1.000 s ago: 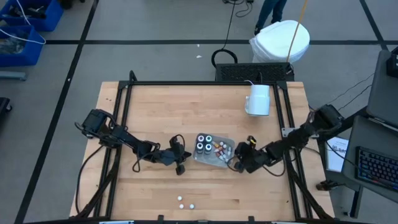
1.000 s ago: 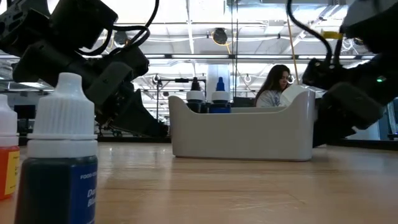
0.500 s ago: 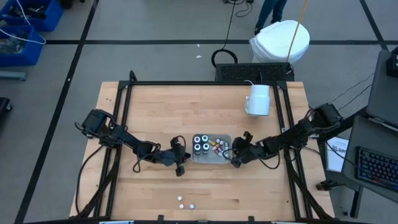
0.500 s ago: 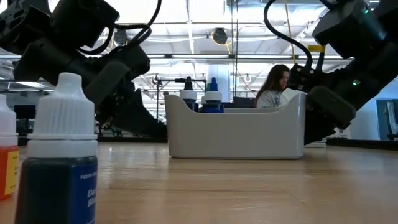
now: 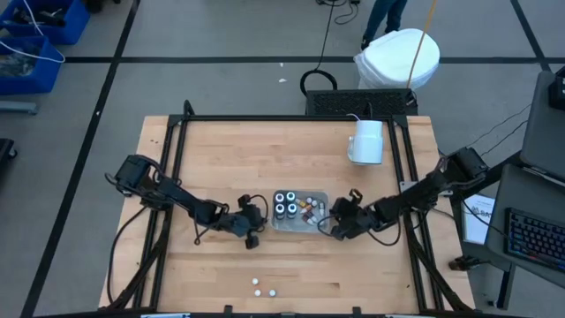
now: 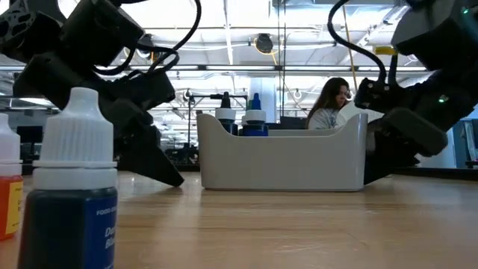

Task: Pick & Place food coloring
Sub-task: Put the small orange food coloring into the gray bin

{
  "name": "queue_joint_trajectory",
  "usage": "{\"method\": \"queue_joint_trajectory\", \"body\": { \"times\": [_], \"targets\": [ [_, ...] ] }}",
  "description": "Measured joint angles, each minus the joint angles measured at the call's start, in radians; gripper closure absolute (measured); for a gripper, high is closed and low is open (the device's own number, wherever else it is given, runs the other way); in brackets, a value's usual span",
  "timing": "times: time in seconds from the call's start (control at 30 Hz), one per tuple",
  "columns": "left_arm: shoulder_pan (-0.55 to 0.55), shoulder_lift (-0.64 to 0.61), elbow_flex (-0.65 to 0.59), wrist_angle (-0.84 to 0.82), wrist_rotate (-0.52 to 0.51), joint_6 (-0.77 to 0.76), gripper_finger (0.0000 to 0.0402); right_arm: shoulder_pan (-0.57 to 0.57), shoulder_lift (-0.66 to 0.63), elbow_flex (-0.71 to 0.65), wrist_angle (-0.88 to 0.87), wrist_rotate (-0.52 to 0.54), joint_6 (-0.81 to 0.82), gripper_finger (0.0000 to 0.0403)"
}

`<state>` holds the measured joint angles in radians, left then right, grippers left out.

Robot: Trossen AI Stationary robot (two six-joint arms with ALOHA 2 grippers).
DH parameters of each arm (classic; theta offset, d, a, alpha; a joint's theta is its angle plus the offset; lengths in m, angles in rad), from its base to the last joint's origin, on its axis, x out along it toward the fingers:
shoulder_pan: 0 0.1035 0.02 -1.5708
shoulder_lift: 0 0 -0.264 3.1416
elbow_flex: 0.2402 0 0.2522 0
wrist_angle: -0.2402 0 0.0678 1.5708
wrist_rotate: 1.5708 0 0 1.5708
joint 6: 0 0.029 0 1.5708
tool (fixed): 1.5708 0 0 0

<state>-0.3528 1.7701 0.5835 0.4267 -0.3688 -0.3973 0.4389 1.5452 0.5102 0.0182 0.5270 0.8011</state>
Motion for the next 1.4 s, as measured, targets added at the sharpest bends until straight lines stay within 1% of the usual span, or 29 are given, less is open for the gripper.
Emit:
{"method": "queue_joint_trajectory", "body": {
  "times": [0.17,0.23,0.3,0.37,0.47,0.57,0.67,0.73,0.8,0.9,1.0,1.03,1.1,1.2,1.3,1.4],
  "targets": [
    [-0.032,-0.057,0.000,-0.140,0.061,-0.020,0.0393,0.053,0.000,-0.002,-0.008,0.001,-0.002,0.0403],
    [-0.057,-0.075,0.000,-0.171,0.090,-0.006,0.0393,0.082,0.000,-0.002,-0.009,-0.002,0.002,0.0403],
    [-0.090,-0.090,0.000,-0.184,0.114,0.019,0.0397,0.116,0.001,-0.002,-0.010,-0.004,0.043,0.0403],
    [-0.127,-0.091,0.000,-0.162,0.148,0.032,0.0397,0.151,0.001,-0.002,-0.009,0.001,0.090,0.0403],
    [-0.183,-0.090,-0.001,-0.138,0.173,0.032,0.0392,0.215,0.002,-0.003,0.009,0.035,0.142,0.0403],
    [-0.239,-0.090,-0.001,-0.132,0.138,0.001,0.0397,0.277,0.003,-0.005,0.026,0.057,0.181,0.0403],
    [-0.286,-0.090,-0.001,-0.132,0.047,-0.037,0.0397,0.330,0.004,-0.006,0.053,0.061,0.189,0.0403],
    [-0.312,-0.090,-0.001,-0.128,-0.013,-0.052,0.0390,0.360,0.006,-0.006,0.088,0.076,0.173,0.0403],
    [-0.328,-0.090,-0.001,-0.128,-0.044,-0.059,0.0383,0.380,0.007,-0.007,0.151,0.093,0.114,0.0403],
    [-0.343,-0.090,-0.002,-0.130,-0.053,-0.057,0.0377,0.389,0.006,-0.006,0.270,0.108,-0.009,0.0403],
    [-0.343,-0.090,-0.002,-0.148,-0.046,-0.052,0.0377,0.366,-0.005,-0.006,0.434,0.118,-0.203,0.0403],
    [-0.340,-0.090,-0.002,-0.153,-0.043,-0.042,0.0377,0.350,-0.017,-0.006,0.500,0.104,-0.279,0.0403],
    [-0.330,-0.090,-0.002,-0.157,-0.043,0.001,0.0376,0.308,-0.052,-0.006,0.638,0.036,-0.417,0.0403],
    [-0.313,-0.090,-0.002,-0.155,-0.043,0.085,0.0376,0.251,-0.123,0.004,0.800,-0.056,-0.554,0.0403],
    [-0.299,-0.090,-0.002,-0.135,-0.043,0.151,0.0376,0.221,-0.185,0.025,0.860,-0.055,-0.705,0.0403],
    [-0.293,-0.090,-0.002,-0.129,-0.032,0.172,0.0376,0.210,-0.204,0.029,0.858,0.002,-0.798,0.0403]
  ]
}}
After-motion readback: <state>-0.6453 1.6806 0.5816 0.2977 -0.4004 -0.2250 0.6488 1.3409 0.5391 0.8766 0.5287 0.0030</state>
